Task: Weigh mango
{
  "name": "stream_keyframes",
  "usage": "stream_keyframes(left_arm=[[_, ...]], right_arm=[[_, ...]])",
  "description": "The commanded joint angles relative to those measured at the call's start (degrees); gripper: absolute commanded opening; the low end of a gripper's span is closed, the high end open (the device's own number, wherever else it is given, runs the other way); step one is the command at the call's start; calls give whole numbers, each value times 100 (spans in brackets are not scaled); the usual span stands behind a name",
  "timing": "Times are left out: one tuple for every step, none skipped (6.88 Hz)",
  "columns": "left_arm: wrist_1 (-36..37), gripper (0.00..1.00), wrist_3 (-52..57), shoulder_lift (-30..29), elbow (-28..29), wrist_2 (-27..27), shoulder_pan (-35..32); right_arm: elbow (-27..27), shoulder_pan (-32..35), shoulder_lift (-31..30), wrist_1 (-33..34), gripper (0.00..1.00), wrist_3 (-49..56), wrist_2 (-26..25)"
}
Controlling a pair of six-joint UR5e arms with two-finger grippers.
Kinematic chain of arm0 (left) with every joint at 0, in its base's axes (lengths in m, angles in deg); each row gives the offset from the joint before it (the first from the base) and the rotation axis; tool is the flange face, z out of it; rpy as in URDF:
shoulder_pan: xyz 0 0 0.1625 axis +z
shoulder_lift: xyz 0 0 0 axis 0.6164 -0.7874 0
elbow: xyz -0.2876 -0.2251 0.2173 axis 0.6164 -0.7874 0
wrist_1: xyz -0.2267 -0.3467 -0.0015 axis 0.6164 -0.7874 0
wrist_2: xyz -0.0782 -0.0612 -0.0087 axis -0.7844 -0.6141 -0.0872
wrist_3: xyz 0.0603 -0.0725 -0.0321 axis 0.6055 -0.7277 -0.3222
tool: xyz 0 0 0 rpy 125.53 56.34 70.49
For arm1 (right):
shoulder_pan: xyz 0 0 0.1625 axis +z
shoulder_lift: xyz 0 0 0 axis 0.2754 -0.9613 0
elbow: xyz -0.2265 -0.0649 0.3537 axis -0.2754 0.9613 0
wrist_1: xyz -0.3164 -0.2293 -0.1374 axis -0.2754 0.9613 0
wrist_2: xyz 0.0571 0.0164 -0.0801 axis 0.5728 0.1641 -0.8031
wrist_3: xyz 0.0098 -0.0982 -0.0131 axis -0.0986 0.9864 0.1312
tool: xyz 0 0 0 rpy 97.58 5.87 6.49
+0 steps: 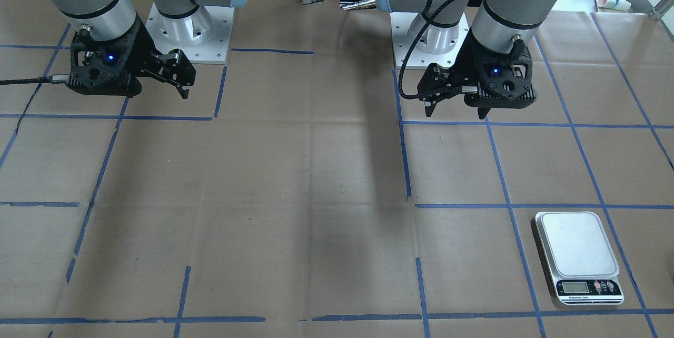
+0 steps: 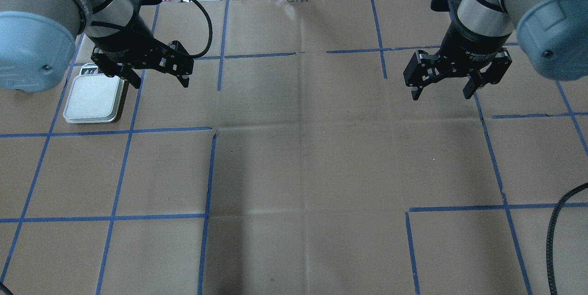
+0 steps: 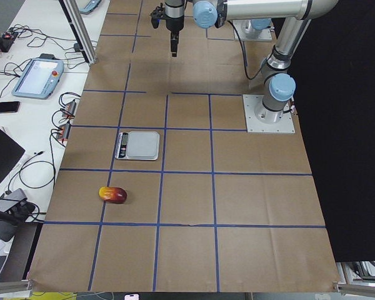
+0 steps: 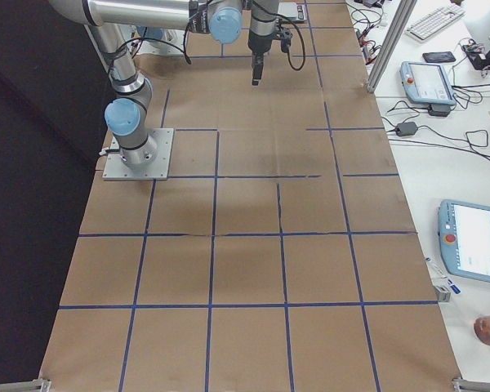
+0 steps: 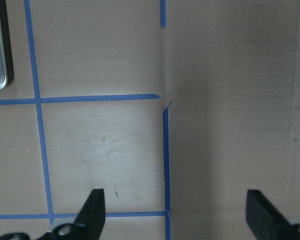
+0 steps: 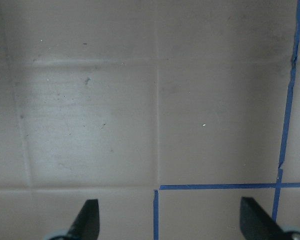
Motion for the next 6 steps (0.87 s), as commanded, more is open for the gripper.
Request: stream_keyframes(left_arm=[[9,99,-1,11,9,-1,0],[27,99,-10,2,9,-10,0],[27,99,-1,2,17,-10,9],[27,99,8,2,18,-10,18],[27,99,16,2,44,-10,35],[18,99,43,-68,166,-62,314]], right_arm=[[0,0,-6,0,100,0,0],[0,0,3,0,100,0,0],[0,0,3,0,100,0,0],[0,0,3,0,100,0,0],[0,0,3,0,100,0,0],[0,0,3,0,100,0,0]])
